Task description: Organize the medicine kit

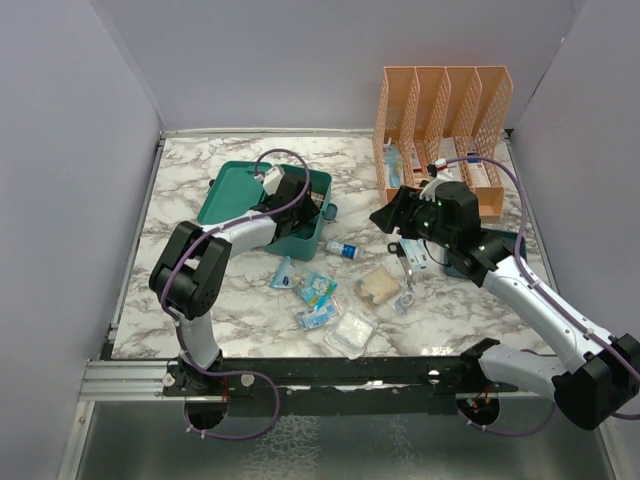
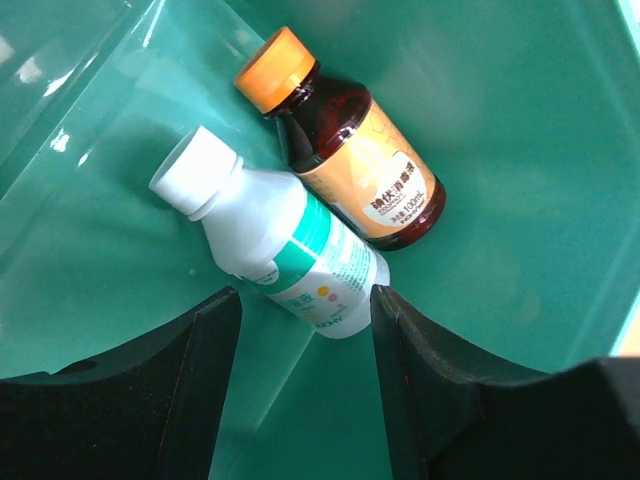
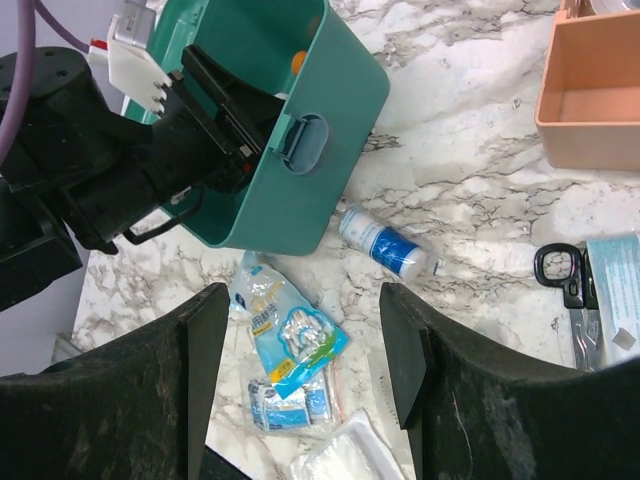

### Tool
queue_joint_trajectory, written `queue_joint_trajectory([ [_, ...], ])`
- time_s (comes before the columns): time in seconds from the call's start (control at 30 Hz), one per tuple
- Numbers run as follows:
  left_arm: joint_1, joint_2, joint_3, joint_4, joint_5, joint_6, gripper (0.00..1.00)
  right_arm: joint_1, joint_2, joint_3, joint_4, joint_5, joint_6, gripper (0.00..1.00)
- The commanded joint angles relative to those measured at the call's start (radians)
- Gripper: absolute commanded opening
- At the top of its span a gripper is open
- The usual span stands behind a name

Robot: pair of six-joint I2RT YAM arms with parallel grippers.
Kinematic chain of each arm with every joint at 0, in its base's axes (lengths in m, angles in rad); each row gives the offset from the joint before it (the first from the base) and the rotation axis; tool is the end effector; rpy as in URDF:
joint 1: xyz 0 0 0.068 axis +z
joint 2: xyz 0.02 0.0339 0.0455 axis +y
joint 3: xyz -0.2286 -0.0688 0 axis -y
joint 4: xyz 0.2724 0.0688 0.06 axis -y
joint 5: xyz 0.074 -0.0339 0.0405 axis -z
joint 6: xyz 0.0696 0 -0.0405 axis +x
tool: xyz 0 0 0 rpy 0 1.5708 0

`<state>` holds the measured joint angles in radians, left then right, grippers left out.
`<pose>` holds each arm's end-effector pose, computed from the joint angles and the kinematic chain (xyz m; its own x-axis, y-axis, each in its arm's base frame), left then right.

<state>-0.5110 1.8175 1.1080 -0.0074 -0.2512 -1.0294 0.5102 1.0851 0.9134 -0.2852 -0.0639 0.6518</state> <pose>0.3819 -0.1943 0.1103 -0.5612 -0.6370 -0.5284 -0.3313 0.7580 -0.5619 0.2777 0.1605 0.2649 -0.6320 0.3400 -0.6964 -0.1937 0.8008 0.5668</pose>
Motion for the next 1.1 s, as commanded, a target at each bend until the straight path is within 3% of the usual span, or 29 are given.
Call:
queue_joint_trajectory([
  [0.0,-0.003,-0.006,0.037,0.033,0.039,0.031,0.57,0.0,0.017,0.016,0.012,0.027,-0.01,0.62],
  [0.23,-0.002,-0.081,0.013,0.075,0.057,0.049,0.62,0.001,0.027,0.013,0.021,0.027,-0.014,0.62],
  [0.77,0.003,-0.161,0.031,-0.012,-0.025,0.329,0.77,0.001,0.021,0.005,0.026,0.016,-0.009,0.61],
  [0.97,0.008,-0.129,0.055,-0.059,-0.038,0.417,0.76,0.0,0.022,-0.005,0.026,0.015,-0.006,0.61],
  [1.07,0.015,-0.084,0.073,-0.08,-0.013,0.417,0.68,0.001,0.024,-0.01,0.029,0.009,-0.003,0.61],
])
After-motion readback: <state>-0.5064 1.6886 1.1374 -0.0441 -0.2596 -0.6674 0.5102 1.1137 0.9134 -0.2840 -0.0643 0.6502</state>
